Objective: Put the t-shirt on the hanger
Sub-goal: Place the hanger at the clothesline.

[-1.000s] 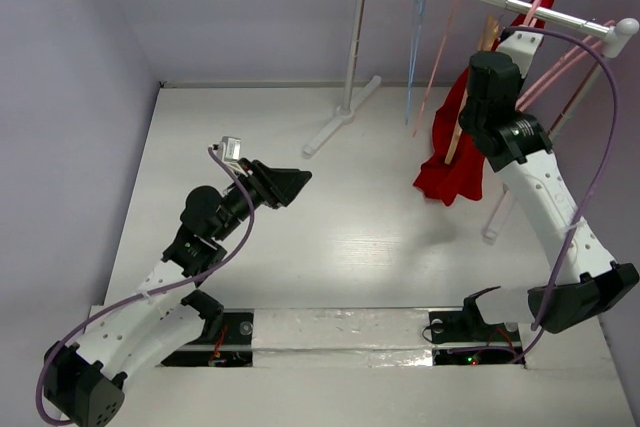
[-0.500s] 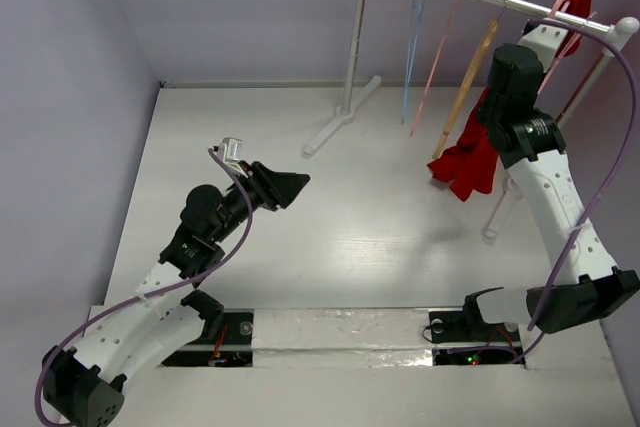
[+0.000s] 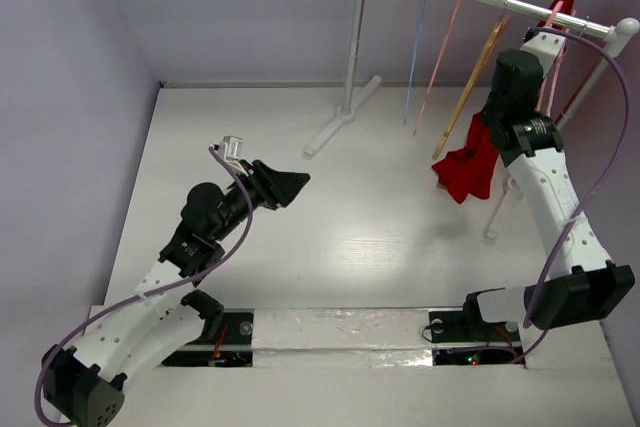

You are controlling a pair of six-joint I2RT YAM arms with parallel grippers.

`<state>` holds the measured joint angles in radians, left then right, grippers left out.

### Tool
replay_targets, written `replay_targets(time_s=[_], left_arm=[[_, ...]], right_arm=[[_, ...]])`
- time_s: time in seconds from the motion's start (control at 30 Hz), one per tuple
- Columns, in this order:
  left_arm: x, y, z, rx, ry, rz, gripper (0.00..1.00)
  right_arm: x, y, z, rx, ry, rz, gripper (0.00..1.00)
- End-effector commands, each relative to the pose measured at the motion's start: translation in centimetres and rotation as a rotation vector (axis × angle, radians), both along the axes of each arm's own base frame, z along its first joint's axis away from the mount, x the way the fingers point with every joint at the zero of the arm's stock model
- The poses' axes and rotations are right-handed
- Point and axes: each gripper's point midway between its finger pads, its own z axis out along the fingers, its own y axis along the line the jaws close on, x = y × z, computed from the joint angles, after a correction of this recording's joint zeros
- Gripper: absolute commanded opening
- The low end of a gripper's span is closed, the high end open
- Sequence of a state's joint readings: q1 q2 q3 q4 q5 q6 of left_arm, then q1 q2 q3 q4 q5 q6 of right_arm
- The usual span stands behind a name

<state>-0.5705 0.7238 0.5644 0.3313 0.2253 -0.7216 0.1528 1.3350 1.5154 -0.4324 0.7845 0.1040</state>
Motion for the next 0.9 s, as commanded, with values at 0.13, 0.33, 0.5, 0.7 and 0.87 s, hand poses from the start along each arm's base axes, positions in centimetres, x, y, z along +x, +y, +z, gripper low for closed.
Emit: replay_targets(time_s=[0.13, 0.33, 0.5, 0.7, 0.87], left_arm=[[0.0, 0.0, 3.0, -0.038, -0.076, 0.004, 0.47], [0.0, 0.0, 3.6, -0.03, -0.096, 0.004, 0.47], [0.0, 0.1, 3.9, -0.026, -0.101, 0.007, 0.47], [0.0, -0.1, 4.3, -0.048, -0.106, -0.005, 0.47], [0.2, -0.3, 4.0, -0.041, -0.098, -0.008, 0.47]], right_arm=[[0.4, 0.3, 0.8, 0.053, -0.099, 0.017, 0.0], [-0.1, 0.1, 1.8, 0.053, -0.133, 0.011, 0.0], [-0.2, -0.4, 4.2, 0.024, -0.157, 0.006, 0.0], [0.4, -0.8, 5.9, -0.003, -0.173, 0.003, 0.0], [1.4, -1.2, 5.1, 0.004, -0.15, 0.006, 0.0]])
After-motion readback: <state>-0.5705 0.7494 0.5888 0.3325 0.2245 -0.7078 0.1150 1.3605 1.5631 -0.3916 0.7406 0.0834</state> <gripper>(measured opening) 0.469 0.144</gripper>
